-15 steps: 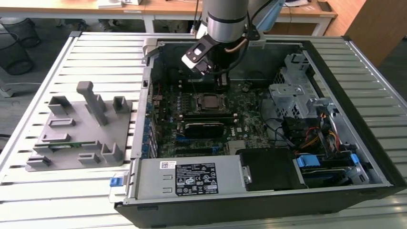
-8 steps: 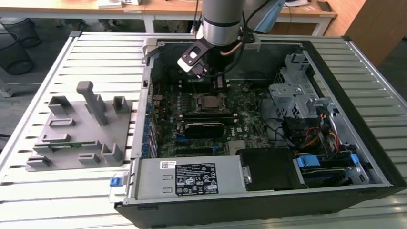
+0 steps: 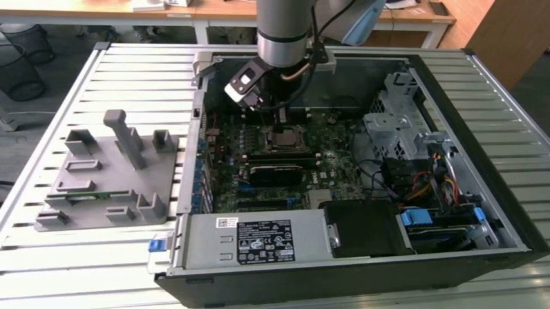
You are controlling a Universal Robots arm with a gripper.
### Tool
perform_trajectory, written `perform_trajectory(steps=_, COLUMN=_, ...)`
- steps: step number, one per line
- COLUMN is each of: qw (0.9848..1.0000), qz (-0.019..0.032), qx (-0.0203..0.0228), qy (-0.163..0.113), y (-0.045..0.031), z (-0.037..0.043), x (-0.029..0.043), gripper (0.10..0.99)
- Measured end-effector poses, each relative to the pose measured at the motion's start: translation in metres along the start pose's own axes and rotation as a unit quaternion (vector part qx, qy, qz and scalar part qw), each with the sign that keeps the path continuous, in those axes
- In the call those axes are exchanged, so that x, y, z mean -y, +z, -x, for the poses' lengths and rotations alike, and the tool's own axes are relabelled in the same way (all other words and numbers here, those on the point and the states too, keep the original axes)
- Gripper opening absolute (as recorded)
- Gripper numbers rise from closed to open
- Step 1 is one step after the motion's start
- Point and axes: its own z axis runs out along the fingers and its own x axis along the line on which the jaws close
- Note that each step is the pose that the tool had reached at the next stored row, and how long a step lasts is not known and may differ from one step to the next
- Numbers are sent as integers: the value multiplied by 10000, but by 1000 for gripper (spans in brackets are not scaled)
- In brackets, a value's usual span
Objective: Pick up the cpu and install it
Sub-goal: 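Close the cpu cover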
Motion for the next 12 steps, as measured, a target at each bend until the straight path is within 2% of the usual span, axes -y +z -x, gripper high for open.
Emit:
perform_trajectory(steps=7, qw=10000, qz=5, qx=0, qy=-6, y=126, z=0, x=60, gripper=106)
perform_trajectory(steps=12, qw=10000, qz=4, qx=1, qy=-11, y=203, z=2, x=73, gripper=106)
